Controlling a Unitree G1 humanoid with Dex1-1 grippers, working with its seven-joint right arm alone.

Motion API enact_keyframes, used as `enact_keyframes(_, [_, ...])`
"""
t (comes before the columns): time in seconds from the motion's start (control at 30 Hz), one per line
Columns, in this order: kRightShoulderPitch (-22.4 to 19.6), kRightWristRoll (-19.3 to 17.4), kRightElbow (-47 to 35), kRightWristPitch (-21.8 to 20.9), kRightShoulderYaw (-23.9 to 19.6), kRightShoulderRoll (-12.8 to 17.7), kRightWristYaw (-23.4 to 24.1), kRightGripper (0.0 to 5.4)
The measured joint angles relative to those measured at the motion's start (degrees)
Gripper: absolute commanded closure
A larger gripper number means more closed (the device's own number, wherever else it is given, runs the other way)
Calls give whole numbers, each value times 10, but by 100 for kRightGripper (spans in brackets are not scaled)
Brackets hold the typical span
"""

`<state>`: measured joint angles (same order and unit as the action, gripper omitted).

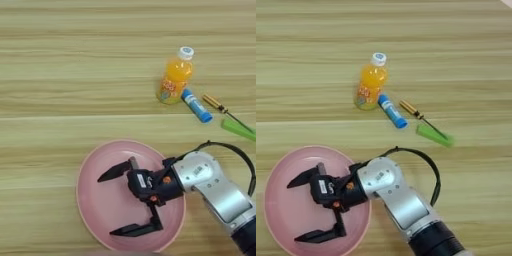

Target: Move the objects on the table

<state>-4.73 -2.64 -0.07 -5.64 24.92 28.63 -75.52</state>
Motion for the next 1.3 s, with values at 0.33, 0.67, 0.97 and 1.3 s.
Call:
enact_keyframes(0.33, [7,0,-3,1,10,-5,5,3])
enact_keyframes(0.67, [6,-34,-25,14,-26,-4,18,3])
enact_keyframes(0.97, [-8,-86,-60,31,-79,0,25,3])
enact_keyframes(1.3, [-42,-232,-99,92,-180,-28,64,3])
